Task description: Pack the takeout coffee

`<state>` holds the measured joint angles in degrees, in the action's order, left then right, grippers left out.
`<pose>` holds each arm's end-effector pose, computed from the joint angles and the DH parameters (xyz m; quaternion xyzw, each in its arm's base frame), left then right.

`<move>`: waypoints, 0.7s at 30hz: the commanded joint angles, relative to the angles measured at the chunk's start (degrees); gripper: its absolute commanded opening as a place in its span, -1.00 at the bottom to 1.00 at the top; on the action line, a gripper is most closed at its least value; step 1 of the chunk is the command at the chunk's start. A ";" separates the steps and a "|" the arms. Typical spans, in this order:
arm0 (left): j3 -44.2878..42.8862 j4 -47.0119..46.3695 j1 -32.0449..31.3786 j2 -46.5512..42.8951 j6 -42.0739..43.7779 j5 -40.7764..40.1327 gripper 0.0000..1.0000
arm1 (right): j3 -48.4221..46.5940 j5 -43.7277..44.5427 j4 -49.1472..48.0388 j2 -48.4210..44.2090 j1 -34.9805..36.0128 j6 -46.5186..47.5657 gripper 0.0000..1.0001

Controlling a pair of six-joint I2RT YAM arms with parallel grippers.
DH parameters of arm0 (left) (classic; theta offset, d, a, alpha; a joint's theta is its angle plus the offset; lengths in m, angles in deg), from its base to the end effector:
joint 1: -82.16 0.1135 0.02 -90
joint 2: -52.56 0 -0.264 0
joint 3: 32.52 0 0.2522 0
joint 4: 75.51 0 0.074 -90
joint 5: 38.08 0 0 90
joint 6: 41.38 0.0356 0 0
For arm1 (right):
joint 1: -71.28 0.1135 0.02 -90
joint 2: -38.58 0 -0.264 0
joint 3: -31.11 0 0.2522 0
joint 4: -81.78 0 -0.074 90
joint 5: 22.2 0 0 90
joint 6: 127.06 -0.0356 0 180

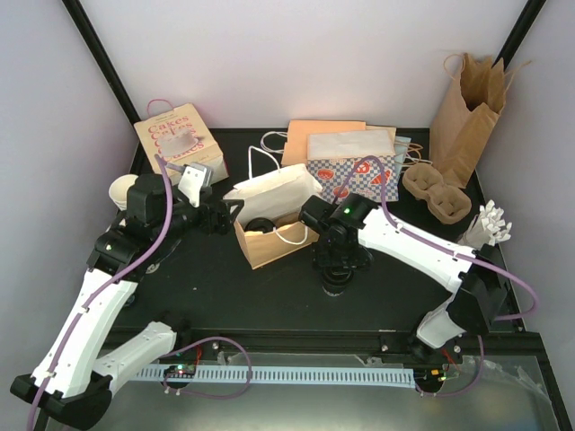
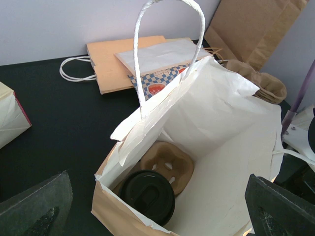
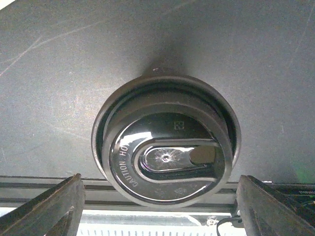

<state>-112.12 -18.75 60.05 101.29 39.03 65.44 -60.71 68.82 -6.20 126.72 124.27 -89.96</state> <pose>0.1451 -0.0680 0.3939 0.1539 0.8298 -0.2399 0.4798 0.1608 0.2123 0.2840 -0.0007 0.9999 0.0062 0.0158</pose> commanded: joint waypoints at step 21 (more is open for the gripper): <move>0.82 -1.49 0.75 -0.48 1.17 0.37 0.98 | 3.07 1.05 -2.91 1.68 -1.62 -0.59 0.69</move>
<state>-110.94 -18.97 60.38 101.29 39.19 65.44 -58.35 69.10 -8.69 127.55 122.98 -89.92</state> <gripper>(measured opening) 0.987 0.851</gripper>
